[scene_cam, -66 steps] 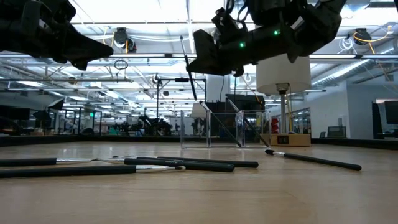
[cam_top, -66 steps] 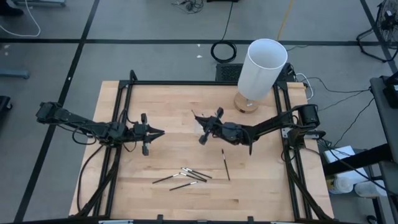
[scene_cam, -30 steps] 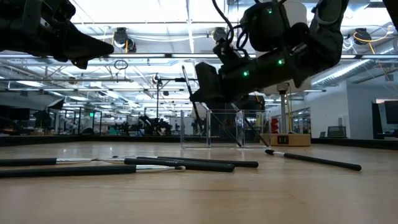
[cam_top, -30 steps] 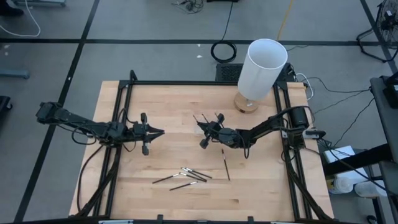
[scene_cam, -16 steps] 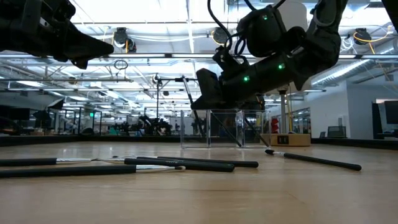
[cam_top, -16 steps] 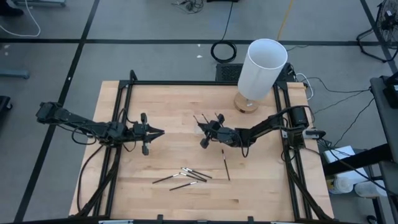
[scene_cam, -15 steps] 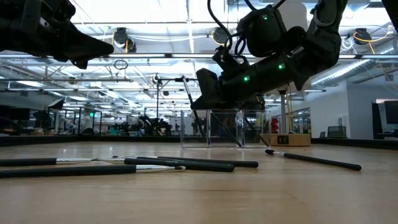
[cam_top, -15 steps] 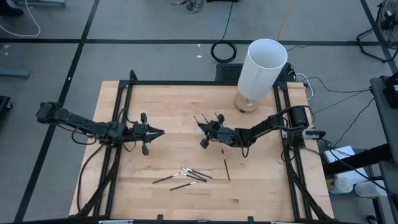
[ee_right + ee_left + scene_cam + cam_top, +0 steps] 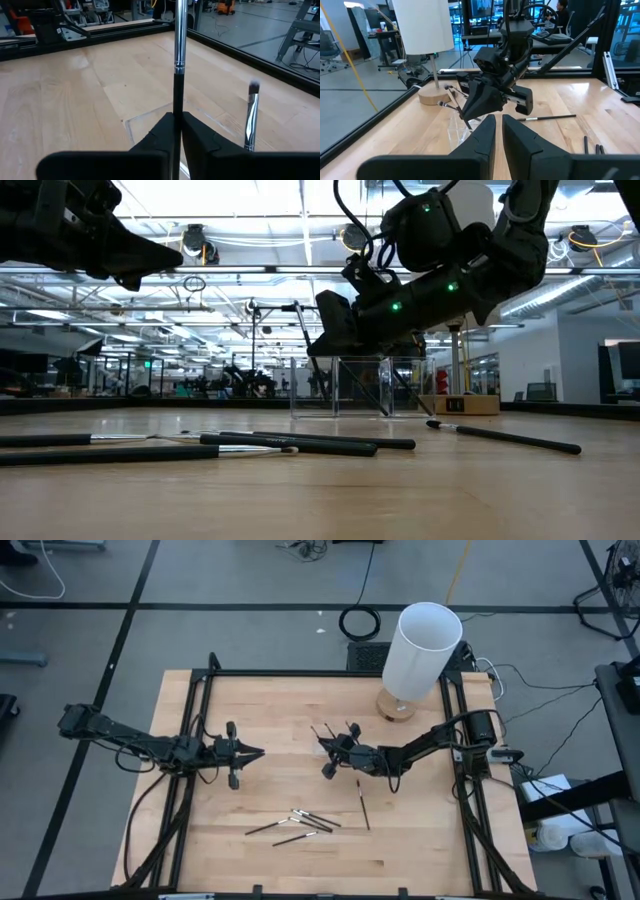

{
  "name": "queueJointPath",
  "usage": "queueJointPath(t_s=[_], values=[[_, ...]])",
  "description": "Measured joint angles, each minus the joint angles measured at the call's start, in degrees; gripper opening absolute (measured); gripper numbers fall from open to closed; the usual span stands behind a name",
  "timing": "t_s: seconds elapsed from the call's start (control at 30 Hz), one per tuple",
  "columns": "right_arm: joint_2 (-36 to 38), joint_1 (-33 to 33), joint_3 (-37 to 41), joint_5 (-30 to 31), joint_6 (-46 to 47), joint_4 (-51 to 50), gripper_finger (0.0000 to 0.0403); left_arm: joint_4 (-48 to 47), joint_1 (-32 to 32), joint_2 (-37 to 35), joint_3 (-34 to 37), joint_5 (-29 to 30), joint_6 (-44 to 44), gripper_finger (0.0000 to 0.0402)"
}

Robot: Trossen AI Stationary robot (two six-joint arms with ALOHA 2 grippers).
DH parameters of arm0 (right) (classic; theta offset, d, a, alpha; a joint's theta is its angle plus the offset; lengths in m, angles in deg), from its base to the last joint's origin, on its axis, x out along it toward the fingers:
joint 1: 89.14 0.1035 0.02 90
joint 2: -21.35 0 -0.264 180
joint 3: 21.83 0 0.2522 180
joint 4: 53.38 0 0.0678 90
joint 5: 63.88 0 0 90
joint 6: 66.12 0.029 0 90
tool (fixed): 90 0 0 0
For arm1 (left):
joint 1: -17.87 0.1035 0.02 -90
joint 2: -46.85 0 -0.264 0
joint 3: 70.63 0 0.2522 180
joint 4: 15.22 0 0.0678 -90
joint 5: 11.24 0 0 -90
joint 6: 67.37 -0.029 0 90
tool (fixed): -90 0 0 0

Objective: Put items in baskets/containers
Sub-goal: Put the black eyeshadow brush into the left section of the transparent organizer, then put the brow brush into the middle section of the transparent organizer

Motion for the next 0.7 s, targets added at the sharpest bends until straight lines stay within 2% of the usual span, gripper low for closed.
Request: queueJointPath(t_s=[0.27,0.47,0.6,0.7], values=[[0.0,0.0,0.0,0.0,1.7,-0.1,0.0058,0.0,0.0,0.0,0.0,0.0,0.0,0.0042],[0.1,0.1,0.0,-0.2,0.0,2.6,0.0068,0.0,0.0,0.0,0.0,0.0,-0.1,0.0042],[4.7,1.1,0.1,-0.2,-4.6,2.5,0.0068,-0.1,0.0,0.0,0.0,0.0,-0.1,0.0042],[10.9,3.0,0.1,-0.2,-8.1,-1.4,0.0068,-0.3,0.0,0.0,0.0,0.0,-0.1,0.0042]])
